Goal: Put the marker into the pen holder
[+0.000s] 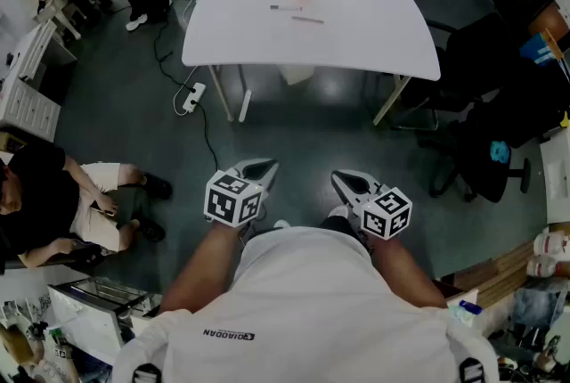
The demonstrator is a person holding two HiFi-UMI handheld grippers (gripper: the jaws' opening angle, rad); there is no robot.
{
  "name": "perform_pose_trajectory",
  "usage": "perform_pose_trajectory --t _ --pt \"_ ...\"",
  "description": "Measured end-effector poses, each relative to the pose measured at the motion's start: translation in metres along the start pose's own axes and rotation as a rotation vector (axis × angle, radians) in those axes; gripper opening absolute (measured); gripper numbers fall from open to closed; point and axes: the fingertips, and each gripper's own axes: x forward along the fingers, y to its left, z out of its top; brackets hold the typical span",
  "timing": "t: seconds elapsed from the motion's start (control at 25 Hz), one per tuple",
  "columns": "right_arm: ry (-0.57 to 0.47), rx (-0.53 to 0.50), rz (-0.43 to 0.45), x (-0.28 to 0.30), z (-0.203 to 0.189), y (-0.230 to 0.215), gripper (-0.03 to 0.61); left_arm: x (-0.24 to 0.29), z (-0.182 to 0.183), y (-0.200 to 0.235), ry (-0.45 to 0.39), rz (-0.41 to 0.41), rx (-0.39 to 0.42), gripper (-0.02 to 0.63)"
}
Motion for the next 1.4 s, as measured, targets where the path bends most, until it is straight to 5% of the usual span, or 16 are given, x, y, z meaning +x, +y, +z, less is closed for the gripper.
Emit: perform_pose_trajectory --t 0.76,1.4 --pt "-0.003 -0.021 -0.041 0.010 0.010 0.009 0.018 -0.015 0.005 0.004 -0.008 -0.017 0.034 0.026" --pt "0.002 0.052 -0.047 0.018 0.008 -0.015 0.018 0.007 0.005 0.013 0.002 -0.055 -0.048 0.026"
